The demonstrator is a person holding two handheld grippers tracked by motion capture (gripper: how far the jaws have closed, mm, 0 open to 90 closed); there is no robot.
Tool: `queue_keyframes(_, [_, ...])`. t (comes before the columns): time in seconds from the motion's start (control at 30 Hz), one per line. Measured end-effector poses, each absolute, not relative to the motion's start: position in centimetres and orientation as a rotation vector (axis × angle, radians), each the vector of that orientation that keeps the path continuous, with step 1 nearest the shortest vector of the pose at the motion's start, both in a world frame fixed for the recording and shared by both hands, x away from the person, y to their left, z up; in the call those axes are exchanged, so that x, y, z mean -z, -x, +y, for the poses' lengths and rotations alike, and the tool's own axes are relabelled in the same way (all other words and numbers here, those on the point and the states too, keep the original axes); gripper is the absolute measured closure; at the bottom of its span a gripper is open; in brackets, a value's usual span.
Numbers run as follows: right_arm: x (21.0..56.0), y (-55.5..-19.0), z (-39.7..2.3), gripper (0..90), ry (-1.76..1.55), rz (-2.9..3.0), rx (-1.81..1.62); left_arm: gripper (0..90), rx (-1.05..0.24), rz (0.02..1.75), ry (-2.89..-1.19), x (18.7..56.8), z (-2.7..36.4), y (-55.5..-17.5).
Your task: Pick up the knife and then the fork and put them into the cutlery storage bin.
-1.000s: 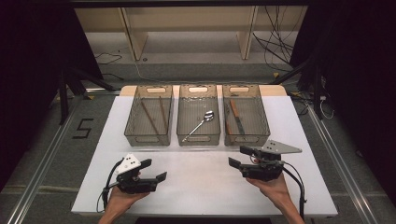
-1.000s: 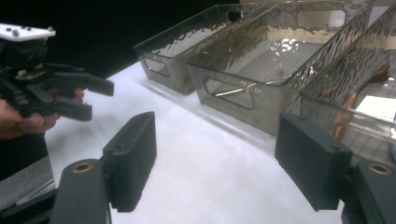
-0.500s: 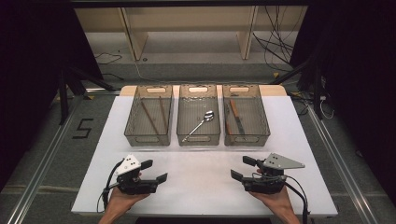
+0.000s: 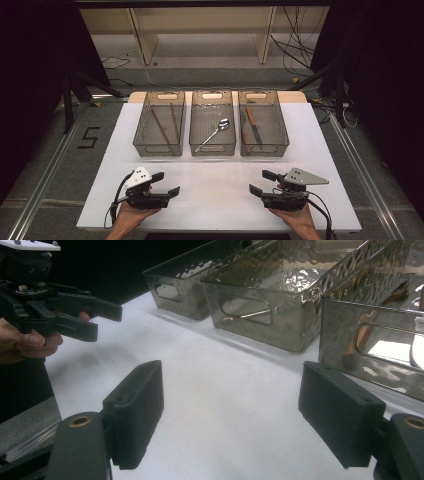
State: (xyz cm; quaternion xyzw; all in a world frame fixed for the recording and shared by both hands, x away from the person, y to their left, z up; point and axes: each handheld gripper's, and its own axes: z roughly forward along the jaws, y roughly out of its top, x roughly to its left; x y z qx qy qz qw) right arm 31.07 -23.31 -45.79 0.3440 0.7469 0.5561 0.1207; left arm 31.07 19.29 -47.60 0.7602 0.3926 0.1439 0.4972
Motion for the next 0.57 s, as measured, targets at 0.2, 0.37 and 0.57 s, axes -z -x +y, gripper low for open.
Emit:
queue_keyframes(0.2, [45.78, -31.08, -23.27, 26.8, -1.009, 2.178, -1.625, 18.6, -0.348, 0.951, -1.838, 47.61, 19.31, -31.08])
queue_keyframes(0.37, [45.72, -31.05, -23.35, 26.6, -1.009, 2.17, -1.63, 18.6, -0.347, 0.955, -1.83, 47.65, 19.29, -31.1])
queue_keyframes(0.57, [45.74, -31.06, -23.34, 26.4, -1.007, 2.169, -1.627, 18.6, -0.348, 0.957, -1.826, 47.66, 19.36, -31.14])
